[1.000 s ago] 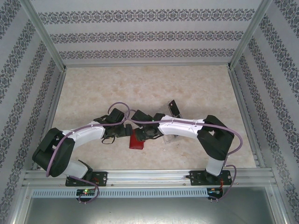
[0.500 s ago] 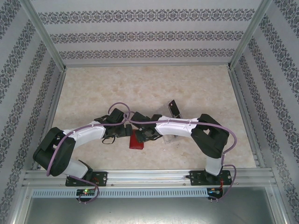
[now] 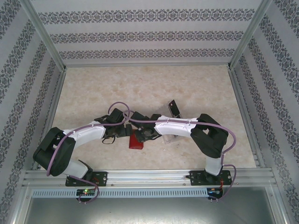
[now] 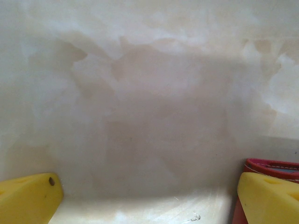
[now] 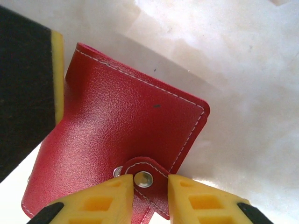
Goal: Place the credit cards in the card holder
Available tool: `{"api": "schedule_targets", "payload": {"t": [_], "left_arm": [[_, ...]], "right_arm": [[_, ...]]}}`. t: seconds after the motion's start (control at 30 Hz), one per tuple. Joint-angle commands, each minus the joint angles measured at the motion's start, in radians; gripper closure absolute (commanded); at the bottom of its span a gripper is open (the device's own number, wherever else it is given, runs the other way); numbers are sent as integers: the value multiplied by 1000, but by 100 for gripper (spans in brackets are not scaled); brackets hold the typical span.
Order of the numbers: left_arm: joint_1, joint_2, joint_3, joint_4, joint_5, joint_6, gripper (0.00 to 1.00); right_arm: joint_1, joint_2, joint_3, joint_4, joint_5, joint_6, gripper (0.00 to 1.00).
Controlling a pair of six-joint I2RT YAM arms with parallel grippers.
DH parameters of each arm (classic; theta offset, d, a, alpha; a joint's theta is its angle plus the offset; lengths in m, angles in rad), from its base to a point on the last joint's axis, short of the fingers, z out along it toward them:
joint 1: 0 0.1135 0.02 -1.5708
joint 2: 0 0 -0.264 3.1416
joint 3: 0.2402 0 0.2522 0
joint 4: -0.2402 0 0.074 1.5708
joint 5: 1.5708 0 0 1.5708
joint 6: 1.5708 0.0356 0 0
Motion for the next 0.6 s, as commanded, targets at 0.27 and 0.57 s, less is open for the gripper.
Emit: {"api": "schedule_targets", "payload": {"t": [0.27,0.57], "left_arm": [[-46,130,-88,57,277,-44,0],[-48,130,-83,55,278,-43,0]], "right_arm": [[21,-1,48,-28,31,-11,62],[22,25,67,-29,31,-9,60]]}}
